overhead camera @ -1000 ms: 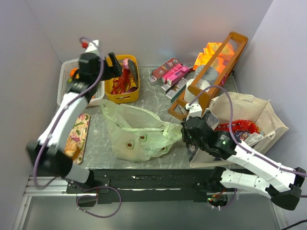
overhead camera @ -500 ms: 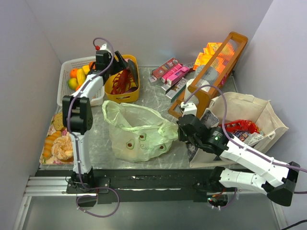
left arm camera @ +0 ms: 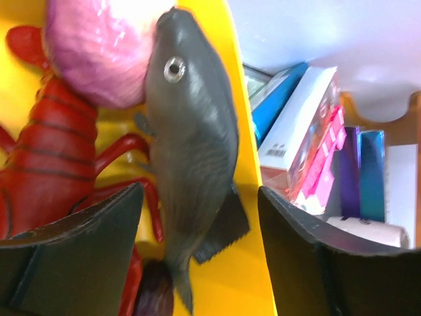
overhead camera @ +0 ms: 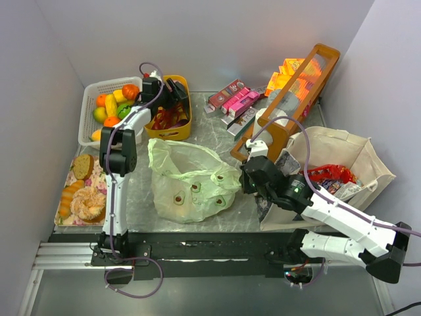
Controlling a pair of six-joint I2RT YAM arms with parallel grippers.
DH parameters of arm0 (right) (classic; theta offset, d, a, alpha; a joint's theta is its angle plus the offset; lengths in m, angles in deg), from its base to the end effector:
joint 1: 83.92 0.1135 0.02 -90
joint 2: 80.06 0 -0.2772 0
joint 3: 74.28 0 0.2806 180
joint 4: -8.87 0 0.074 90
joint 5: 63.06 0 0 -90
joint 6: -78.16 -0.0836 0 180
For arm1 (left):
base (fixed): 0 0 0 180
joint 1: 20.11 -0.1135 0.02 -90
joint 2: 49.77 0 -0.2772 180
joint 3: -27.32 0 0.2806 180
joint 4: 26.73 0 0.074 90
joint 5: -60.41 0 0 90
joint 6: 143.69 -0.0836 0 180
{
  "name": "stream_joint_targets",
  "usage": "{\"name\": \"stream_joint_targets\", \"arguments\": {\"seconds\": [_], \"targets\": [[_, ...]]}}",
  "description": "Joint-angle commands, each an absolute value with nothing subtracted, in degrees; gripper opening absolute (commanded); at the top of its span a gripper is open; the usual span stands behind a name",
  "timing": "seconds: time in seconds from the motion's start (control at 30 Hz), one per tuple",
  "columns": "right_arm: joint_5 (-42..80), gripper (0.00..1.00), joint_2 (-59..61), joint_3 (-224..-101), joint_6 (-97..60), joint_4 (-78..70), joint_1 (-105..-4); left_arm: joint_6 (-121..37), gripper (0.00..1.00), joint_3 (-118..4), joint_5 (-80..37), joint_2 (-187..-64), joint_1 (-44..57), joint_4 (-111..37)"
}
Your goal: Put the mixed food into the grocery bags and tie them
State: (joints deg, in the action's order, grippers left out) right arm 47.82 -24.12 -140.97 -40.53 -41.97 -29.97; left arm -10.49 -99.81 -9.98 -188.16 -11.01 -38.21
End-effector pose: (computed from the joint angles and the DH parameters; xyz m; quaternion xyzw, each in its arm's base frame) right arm 0.1752 0.1901 0.2975 -0.1204 0.8868 0.1506 0.4201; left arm 0.6308 -0.1295 0.1837 -0.1504 0.8121 -0.3678 0.4274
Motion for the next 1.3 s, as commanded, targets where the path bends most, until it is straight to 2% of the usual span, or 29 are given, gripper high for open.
{"name": "stream_joint_targets", "arguments": {"seconds": [0.0,0.1,0.23,0.37,0.5,0.6,0.63,0.67,0.73,0.77,0.9,1.13,1.27], "targets": [[47.8,0.0,-26.0,-140.6,-41.4,-39.9,-30.5,-6.9,0.72,-103.9,-7.9,-190.4,-10.8,-32.1],[47.3,0.0,-25.8,-140.4,-41.5,-40.2,-30.5,-6.1,0.68,-108.0,-8.2,-193.0,-10.6,-33.6],[47.6,0.0,-25.7,-140.5,-41.4,-40.3,-30.5,-4.8,0.67,-114.0,-7.4,-197.0,-10.5,-36.3],[48.0,0.0,-25.7,-140.6,-41.2,-40.5,-30.6,-3.9,0.63,-113.7,-8.2,-197.5,-10.6,-36.5],[48.1,0.0,-25.7,-140.6,-41.2,-40.6,-30.7,-3.0,0.55,-110.8,-8.4,-196.7,-10.6,-34.4],[47.9,0.0,-25.8,-140.7,-41.1,-40.5,-30.7,-3.0,0.39,-111.3,-7.5,-197.5,-10.7,-34.1],[47.9,0.0,-25.8,-140.5,-41.1,-40.2,-30.7,-2.9,0.27,-111.2,-6.2,-197.5,-10.6,-33.5],[47.9,0.0,-25.7,-140.5,-41.0,-40.2,-30.7,-3.0,0.2,-109.8,-5.8,-197.3,-10.6,-32.3],[47.9,0.0,-25.7,-140.3,-41.2,-40.3,-30.7,-3.3,0.05,-107.1,-5.5,-195.0,-10.6,-28.6],[47.9,0.0,-25.7,-140.3,-41.3,-40.3,-30.6,-3.8,0.02,-104.8,-5.9,-194.1,-10.6,-27.9],[47.6,0.0,-26.1,-140.2,-41.4,-39.9,-30.7,-7.2,0.01,-99.1,-6.0,-187.3,-10.6,-25.1],[47.2,0.0,-26.4,-139.5,-41.5,-39.8,-30.7,-10.2,0.01,-85.5,-4.5,-174.5,-10.6,-11.3],[47.5,0.0,-27.1,-139.4,-41.5,-39.9,-30.7,-11.9,0.01,-80.2,-5.2,-169.1,-10.7,-9.6]]}}
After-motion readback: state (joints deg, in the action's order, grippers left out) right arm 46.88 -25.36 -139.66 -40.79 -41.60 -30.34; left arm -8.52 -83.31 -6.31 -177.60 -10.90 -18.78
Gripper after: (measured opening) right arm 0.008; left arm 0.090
